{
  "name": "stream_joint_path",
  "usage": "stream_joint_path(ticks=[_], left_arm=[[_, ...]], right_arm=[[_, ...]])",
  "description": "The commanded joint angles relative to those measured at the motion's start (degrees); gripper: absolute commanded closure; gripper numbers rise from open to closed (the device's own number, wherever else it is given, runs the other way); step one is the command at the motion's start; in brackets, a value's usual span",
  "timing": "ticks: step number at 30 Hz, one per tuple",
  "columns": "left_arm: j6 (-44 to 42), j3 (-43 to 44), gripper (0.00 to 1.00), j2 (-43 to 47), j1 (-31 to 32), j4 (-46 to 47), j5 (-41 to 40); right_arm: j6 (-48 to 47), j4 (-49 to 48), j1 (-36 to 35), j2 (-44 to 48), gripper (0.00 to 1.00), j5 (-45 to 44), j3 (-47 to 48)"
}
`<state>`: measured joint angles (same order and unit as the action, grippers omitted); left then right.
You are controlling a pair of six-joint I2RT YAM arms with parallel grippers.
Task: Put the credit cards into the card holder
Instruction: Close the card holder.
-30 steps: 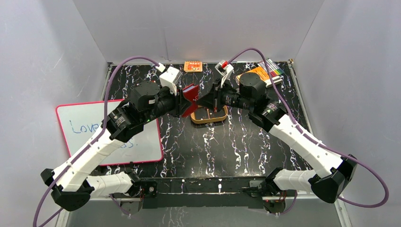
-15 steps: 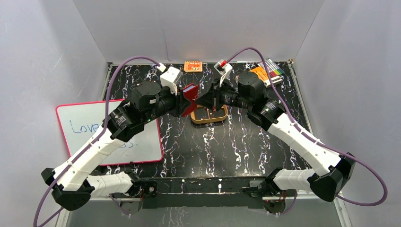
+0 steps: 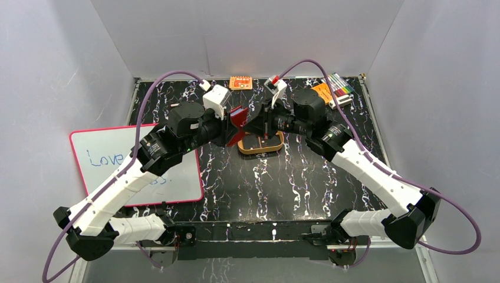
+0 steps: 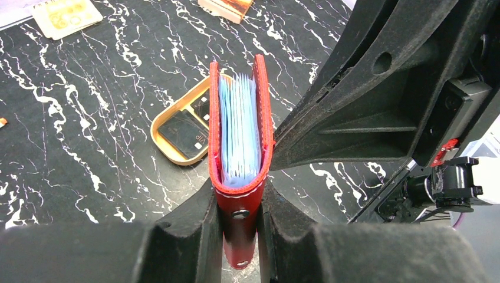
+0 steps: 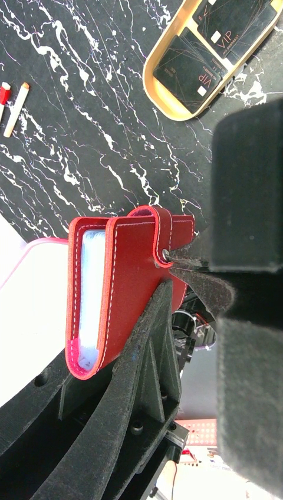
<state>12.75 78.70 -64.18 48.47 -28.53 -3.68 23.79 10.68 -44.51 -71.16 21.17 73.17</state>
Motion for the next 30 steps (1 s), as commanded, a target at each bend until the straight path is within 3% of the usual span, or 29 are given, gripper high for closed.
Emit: stream_joint_path(ticks=[1, 30], left_arm=[[0.9, 1.5, 1.0, 0.3, 3.3, 3.4, 10.3], [7.9, 1.4, 1.0, 0.1, 5.1, 10.7, 26.0]], right_arm=[[0.5, -5.5, -1.3, -1.1, 1.0, 0.4, 3.6], [1.5, -6.1, -3.4, -5.3, 1.0, -0.7, 5.7]])
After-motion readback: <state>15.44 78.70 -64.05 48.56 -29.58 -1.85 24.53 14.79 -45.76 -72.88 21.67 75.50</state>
